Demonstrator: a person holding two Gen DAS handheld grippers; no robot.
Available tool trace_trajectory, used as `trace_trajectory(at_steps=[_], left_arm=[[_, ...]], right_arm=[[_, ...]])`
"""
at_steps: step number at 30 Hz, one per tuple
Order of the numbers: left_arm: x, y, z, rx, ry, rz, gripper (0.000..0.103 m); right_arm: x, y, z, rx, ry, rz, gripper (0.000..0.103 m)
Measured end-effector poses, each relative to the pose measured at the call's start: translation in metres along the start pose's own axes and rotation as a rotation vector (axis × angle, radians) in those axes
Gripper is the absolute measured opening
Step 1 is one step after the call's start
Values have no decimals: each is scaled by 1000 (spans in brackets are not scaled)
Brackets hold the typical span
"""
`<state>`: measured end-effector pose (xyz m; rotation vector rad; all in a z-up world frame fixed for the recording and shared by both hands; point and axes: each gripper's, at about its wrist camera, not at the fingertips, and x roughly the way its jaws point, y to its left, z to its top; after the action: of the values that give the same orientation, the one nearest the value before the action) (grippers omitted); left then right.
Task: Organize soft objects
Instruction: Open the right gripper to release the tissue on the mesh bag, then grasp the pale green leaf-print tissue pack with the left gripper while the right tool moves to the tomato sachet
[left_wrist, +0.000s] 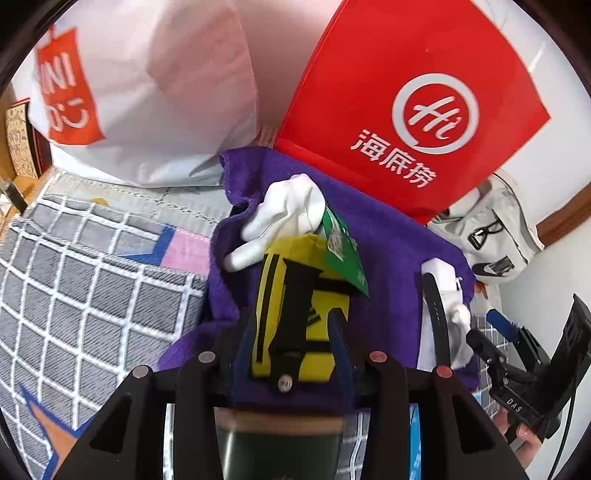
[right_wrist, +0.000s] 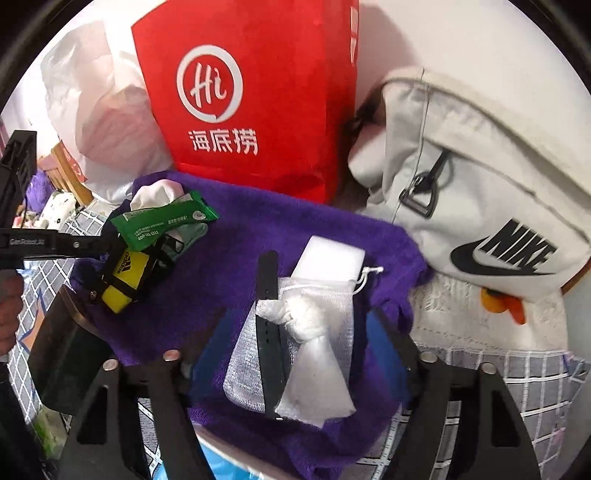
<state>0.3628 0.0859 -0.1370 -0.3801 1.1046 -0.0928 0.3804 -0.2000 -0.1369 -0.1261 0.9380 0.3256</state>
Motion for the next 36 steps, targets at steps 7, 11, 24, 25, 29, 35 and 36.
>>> trace_trajectory(at_steps=[7, 11, 24, 25, 29, 35, 36], left_arm=[[-51, 7, -26, -3, -97, 18, 44], [-80, 9, -49, 15, -154, 34, 49], [-114, 32, -153, 82, -108, 103, 51], [-113, 34, -161, 82, -99, 106, 51], [-103, 37, -194, 109, -48, 85, 51], [-90, 27, -227, 199, -28, 88, 66], [-88, 26, -232, 216, -26, 84, 69]], right_arm=[[-44, 8, -16, 42, -44, -15, 75], [-70, 16, -37, 66, -58, -11, 75], [-139, 77, -131, 19, -50, 59, 75], [-142, 81, -136, 16, -51, 66, 75], [-152, 93, -156, 18, -55, 89, 75], [-159, 98, -180, 22, -57, 84, 75], [-160, 98, -184, 26, -58, 83, 75]])
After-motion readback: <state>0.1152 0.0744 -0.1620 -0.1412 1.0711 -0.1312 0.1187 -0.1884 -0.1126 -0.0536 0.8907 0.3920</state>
